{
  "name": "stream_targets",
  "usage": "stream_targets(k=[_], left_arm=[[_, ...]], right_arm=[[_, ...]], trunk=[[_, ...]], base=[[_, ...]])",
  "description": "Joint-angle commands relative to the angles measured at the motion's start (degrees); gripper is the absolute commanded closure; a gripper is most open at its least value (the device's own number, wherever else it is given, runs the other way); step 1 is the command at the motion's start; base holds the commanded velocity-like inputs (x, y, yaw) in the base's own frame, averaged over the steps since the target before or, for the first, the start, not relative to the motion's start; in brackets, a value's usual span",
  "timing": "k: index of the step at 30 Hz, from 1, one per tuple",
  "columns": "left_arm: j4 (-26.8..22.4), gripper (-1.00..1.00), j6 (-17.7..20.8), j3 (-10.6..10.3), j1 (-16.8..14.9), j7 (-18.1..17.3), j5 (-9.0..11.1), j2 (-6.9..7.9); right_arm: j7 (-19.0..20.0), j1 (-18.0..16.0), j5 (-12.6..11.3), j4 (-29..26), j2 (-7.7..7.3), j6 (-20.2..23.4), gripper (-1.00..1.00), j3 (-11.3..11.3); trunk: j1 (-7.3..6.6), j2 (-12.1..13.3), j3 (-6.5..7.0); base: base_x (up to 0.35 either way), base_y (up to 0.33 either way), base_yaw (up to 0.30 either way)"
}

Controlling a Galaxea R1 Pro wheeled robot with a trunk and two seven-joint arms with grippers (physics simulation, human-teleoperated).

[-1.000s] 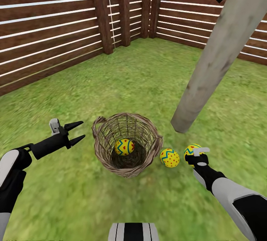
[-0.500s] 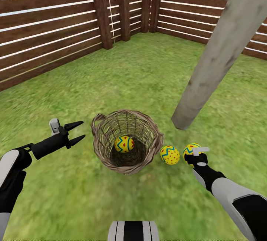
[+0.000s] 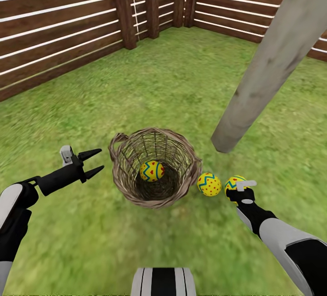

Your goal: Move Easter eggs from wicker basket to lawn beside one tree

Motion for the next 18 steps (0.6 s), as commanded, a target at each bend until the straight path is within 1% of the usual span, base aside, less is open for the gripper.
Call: stream_targets(k=[1, 9, 14, 18], left_arm=[[0.0, -1.00, 0.2, 0.1, 0.0, 0.5, 0.6, 0.00], [0.0, -1.00, 0.3, 0.1, 0.0, 0.5, 0.6, 0.09], [0.1, -1.00, 0.2, 0.1, 0.0, 0.5, 0.6, 0.07], [0.8, -1.00, 0.0, 0.1, 0.0, 0.5, 0.5, 0.09]], right_arm=[[-0.2, 0.0, -0.6, 0.0, -0.02, -0.2, 1.00, 0.5], [-0.3, 0.0, -0.7, 0.0, -0.02, -0.1, 1.00, 0.4], [-0.4, 0.0, -0.8, 0.0, -0.02, -0.2, 1.00, 0.3], [-0.5, 0.0, -0.8, 0.0, -0.08, -0.2, 1.00, 0.3]], trunk=[[0.01, 0.0, -0.26], [0.22, -0.1, -2.03], [0.22, -0.1, -2.03], [0.22, -0.1, -2.03]], base=[[0.000, 0.000, 0.000], [0.000, 0.000, 0.000], [0.000, 0.000, 0.000], [0.250, -0.056, 0.000]])
